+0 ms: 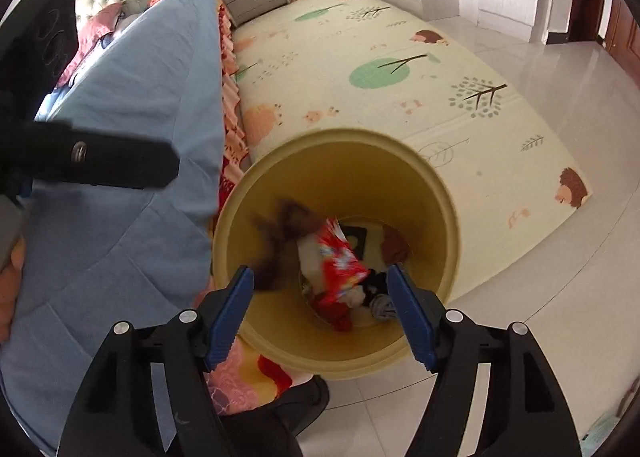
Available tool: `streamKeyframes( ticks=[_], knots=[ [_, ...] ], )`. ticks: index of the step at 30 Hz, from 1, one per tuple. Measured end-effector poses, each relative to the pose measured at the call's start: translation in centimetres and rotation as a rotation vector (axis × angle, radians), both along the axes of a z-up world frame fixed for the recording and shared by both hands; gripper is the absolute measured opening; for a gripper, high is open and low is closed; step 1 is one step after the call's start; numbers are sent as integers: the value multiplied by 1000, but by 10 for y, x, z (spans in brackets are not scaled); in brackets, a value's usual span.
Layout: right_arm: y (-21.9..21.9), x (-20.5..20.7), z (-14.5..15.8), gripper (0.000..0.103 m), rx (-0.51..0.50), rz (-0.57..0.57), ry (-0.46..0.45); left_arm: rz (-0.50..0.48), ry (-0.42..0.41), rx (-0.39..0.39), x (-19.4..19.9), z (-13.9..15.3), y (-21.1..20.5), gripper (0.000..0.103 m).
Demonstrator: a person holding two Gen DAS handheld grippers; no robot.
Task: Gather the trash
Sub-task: 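Carry the cord and wrapper over the yellow bin and open both grippers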
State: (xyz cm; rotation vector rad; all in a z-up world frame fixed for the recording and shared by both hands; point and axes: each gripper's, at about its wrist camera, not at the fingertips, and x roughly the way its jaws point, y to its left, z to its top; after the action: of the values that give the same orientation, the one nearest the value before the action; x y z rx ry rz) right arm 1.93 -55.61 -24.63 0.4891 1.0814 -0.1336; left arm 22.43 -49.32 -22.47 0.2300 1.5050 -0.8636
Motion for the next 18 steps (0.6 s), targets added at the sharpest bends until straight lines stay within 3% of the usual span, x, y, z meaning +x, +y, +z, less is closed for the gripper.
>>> streamKeyframes(
  ticks=[6,18],
  knots=[
    [-1,-4,-3,68,26,-20,9,-67,-53,4,-9,4,-7,99],
    [-3,-15,15,68,15,-50,-22,-57,-83,-10,-8,10,-4,97]
  ],
)
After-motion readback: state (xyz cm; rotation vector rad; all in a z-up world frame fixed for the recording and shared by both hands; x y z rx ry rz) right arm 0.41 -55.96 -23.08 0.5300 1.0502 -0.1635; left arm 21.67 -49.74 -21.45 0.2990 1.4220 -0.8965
